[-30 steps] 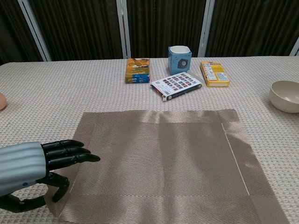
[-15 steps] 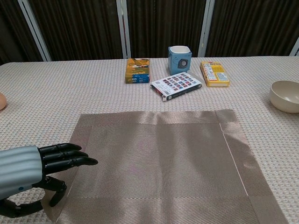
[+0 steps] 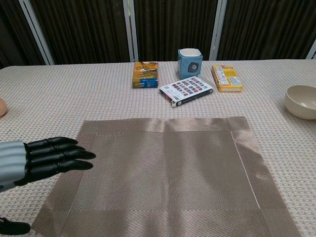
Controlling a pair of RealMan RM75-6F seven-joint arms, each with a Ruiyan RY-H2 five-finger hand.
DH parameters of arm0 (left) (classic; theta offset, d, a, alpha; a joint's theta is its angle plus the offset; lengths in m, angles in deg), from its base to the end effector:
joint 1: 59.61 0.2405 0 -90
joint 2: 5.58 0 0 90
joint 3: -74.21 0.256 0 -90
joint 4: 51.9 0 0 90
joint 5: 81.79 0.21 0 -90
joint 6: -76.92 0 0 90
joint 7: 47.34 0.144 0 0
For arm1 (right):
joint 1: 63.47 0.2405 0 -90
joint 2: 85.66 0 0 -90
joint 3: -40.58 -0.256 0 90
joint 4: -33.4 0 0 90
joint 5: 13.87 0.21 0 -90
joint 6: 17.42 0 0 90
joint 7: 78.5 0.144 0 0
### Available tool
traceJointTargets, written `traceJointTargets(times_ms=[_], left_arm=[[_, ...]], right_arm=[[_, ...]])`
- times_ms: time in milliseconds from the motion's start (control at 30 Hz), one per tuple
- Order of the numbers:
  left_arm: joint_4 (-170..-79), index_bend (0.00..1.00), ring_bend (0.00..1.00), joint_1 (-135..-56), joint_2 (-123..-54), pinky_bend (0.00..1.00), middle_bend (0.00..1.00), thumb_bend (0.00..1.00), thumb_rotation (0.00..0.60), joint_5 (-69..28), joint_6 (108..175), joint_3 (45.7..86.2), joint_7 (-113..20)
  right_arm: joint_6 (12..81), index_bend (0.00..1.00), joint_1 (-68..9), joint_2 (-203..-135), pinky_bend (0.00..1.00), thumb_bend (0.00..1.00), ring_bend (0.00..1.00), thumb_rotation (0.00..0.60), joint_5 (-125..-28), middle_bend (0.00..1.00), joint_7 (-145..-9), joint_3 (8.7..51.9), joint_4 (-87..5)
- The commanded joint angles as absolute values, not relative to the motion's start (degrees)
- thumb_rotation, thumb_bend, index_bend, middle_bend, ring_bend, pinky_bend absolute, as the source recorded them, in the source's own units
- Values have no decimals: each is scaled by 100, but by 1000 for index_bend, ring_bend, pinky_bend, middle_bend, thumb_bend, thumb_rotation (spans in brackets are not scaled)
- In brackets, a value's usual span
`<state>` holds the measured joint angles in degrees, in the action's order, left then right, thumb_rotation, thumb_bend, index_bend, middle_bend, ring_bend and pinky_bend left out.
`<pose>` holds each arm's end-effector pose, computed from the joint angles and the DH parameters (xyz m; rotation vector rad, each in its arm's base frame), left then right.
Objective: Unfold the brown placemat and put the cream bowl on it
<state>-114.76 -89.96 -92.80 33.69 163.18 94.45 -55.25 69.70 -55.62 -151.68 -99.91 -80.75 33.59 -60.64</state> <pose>-0.2477 0.1965 0.0009 -2.4297 -0.5329 -1.1954 -0.2836 -0.2096 0.1611 1.3471 -0.8133 1.0362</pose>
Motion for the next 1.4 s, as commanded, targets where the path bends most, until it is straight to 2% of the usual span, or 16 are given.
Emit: traceJointTargets(times_ms=[33, 233, 400, 467, 667, 1000, 1200, 1300, 1400], left_arm=[[-11679, 0, 0, -8790, -8922, 0, 0, 0, 600, 3403, 16982, 9331, -5744], [-12159, 0, 0, -8589, -8445, 0, 0, 0, 600, 2824, 17284, 8931, -5564], [-13365, 0, 0, -8396, -7701, 0, 0, 0, 600, 1475, 16953, 8388, -5251], [-13994, 0, 0, -8273, -7406, 0, 0, 0, 600, 802, 16873, 8075, -4721], [-14864, 0, 0, -7986, -7107, 0, 0, 0, 600, -333, 16833, 7575, -3963], [-14793, 0, 0, -7803, -6952, 0, 0, 0, 600, -753, 16746, 7206, -4171], [-14615, 0, 0, -7770, -7003, 0, 0, 0, 600, -736, 16626, 7117, -4248], [-14592, 0, 0, -7748, -7009, 0, 0, 0, 600, -715, 16579, 7078, -4283], [-14569, 0, 0, -7730, -7018, 0, 0, 0, 600, -696, 16551, 7045, -4297]], right_arm=[[6908, 0, -5549, -15169, 0, 0, 0, 600, -9942, 0, -8058, 3356, -6034], [6640, 0, -5472, -15195, 0, 0, 0, 600, -9805, 0, -8077, 3380, -5939], [5950, 0, -5220, -15248, 0, 0, 0, 600, -9502, 0, -8144, 3408, -5732], [5580, 0, -5032, -15328, 0, 0, 0, 600, -9296, 0, -8173, 3341, -5513], [4751, 0, -4617, -15642, 0, 0, 0, 600, -8841, 0, -8337, 3257, -4843], [3809, 0, -4018, -16517, 0, 0, 0, 600, -8318, 0, -8606, 3126, -3543], [3645, 1, -3814, -16858, 0, 0, 0, 600, -8262, 0, -8630, 3076, -3072], [3563, 27, -3703, -17025, 0, 0, 0, 600, -8252, 0, -8641, 3053, -2805], [3463, 110, -3576, -17199, 0, 0, 0, 600, -8222, 0, -8672, 3013, -2505]])
